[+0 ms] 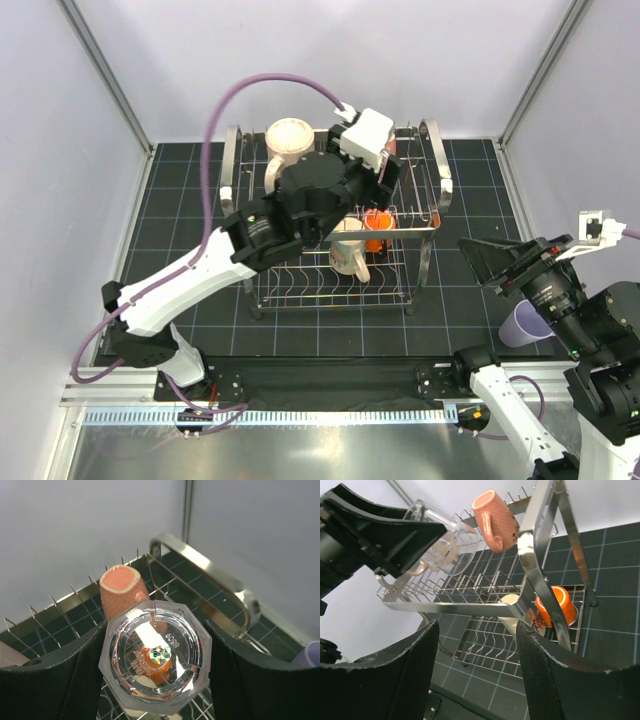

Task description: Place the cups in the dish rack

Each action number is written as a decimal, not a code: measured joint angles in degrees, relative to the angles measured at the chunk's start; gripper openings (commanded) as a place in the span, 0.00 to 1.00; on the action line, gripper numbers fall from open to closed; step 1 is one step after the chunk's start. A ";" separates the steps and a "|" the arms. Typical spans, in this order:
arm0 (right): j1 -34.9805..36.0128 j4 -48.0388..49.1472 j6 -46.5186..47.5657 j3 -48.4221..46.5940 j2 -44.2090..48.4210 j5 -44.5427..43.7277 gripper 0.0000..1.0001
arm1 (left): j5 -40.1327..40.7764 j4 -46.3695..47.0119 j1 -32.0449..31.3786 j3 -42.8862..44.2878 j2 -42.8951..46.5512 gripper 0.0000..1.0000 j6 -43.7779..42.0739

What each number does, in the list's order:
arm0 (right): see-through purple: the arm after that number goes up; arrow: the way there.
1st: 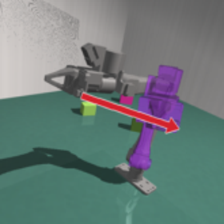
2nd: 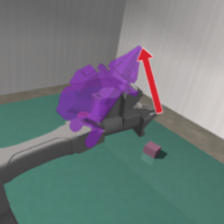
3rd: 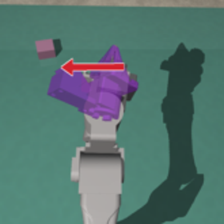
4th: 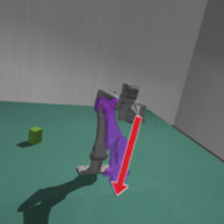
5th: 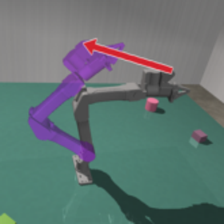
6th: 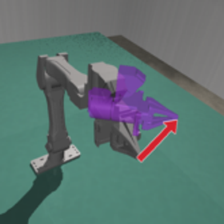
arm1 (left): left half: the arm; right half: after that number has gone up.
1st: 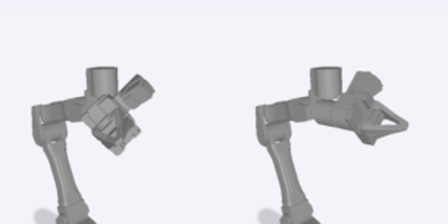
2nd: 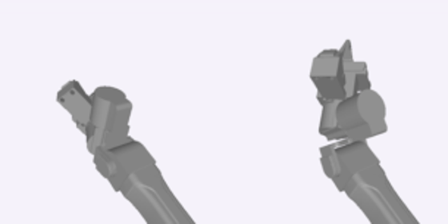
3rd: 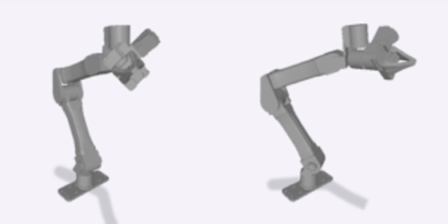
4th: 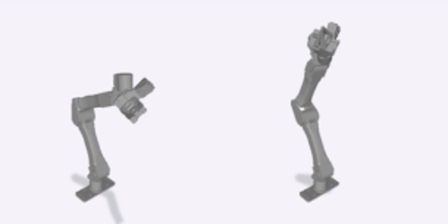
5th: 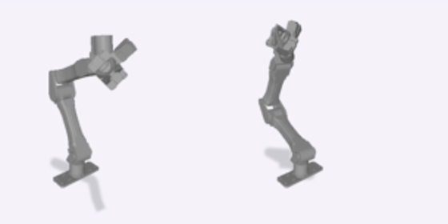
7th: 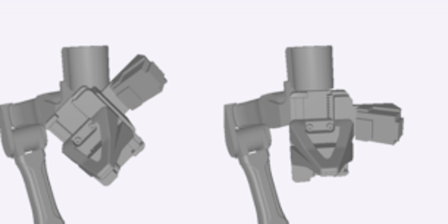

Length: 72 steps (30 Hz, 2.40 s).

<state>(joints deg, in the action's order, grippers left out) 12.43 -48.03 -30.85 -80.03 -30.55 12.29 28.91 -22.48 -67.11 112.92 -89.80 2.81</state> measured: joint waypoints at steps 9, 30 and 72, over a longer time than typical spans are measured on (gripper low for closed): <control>0.00 -3.04 1.88 1.31 1.33 -2.82 0.64 | 4.13 -5.68 0.00 0.50 -3.15 0.00 -3.26; 0.00 -4.31 2.71 2.58 1.33 -4.09 0.65 | 7.04 -21.29 4.11 8.22 -3.58 0.00 9.55; 0.00 -7.13 3.76 4.70 0.13 -4.20 0.65 | -0.37 -23.41 8.00 9.79 -1.44 0.93 14.99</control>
<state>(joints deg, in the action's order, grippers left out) 12.43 -55.16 -27.09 -75.33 -30.41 8.10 28.53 -45.89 -59.11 122.72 -91.24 17.80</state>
